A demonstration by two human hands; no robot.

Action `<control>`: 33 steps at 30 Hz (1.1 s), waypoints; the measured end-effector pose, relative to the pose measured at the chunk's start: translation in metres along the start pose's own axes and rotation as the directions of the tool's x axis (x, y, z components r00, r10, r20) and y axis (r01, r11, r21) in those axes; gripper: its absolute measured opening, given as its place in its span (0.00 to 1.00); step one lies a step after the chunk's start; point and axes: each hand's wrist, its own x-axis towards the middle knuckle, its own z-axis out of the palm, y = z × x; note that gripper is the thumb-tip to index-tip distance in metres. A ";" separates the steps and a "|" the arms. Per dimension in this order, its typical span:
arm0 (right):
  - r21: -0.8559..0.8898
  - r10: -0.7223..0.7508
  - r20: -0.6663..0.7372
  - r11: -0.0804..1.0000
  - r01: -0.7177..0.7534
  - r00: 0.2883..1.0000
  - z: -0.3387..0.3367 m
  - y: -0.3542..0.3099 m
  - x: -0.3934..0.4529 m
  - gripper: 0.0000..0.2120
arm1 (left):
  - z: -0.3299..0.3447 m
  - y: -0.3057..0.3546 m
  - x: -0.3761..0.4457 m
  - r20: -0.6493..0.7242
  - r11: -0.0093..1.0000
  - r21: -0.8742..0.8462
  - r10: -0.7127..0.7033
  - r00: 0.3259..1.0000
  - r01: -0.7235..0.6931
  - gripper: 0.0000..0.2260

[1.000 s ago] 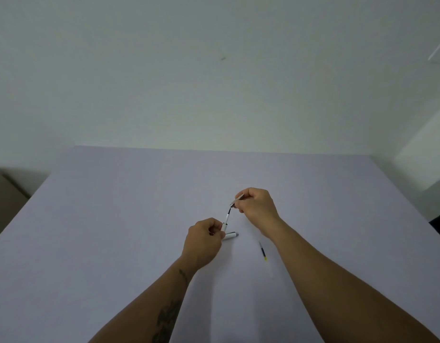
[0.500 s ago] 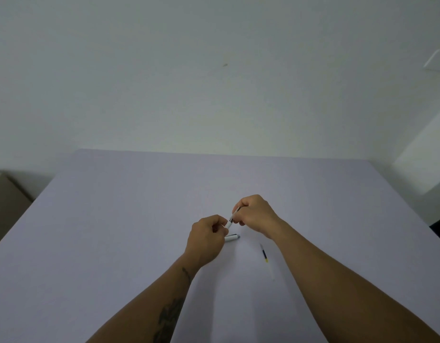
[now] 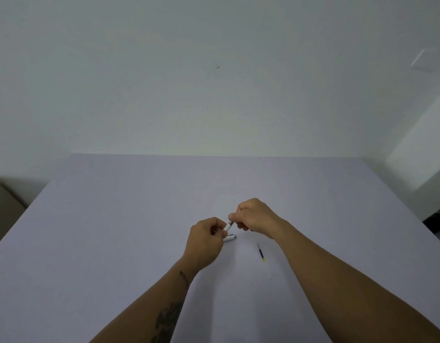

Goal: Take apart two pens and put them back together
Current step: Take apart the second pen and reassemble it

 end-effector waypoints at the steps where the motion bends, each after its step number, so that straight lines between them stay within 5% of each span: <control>1: -0.011 0.011 0.023 1.000 -0.011 1.000 0.000 0.000 -0.001 0.10 | 0.000 0.000 0.000 0.004 1.000 0.004 -0.001 1.000 0.001 0.08; 9: 0.221 0.015 0.028 0.975 -0.021 1.000 -0.011 0.000 -0.005 0.05 | -0.004 0.004 0.001 0.021 0.999 -0.013 -0.045 0.999 0.045 0.06; 21: 0.045 -0.018 -0.004 0.999 0.018 1.000 -0.006 0.006 -0.004 0.09 | -0.005 0.009 0.000 0.053 0.998 -0.026 -0.057 0.997 0.058 0.07; 33: 0.118 -0.013 -0.006 0.993 0.014 1.000 -0.010 0.009 -0.002 0.05 | -0.006 0.011 0.007 0.050 0.999 -0.022 -0.046 0.998 0.047 0.06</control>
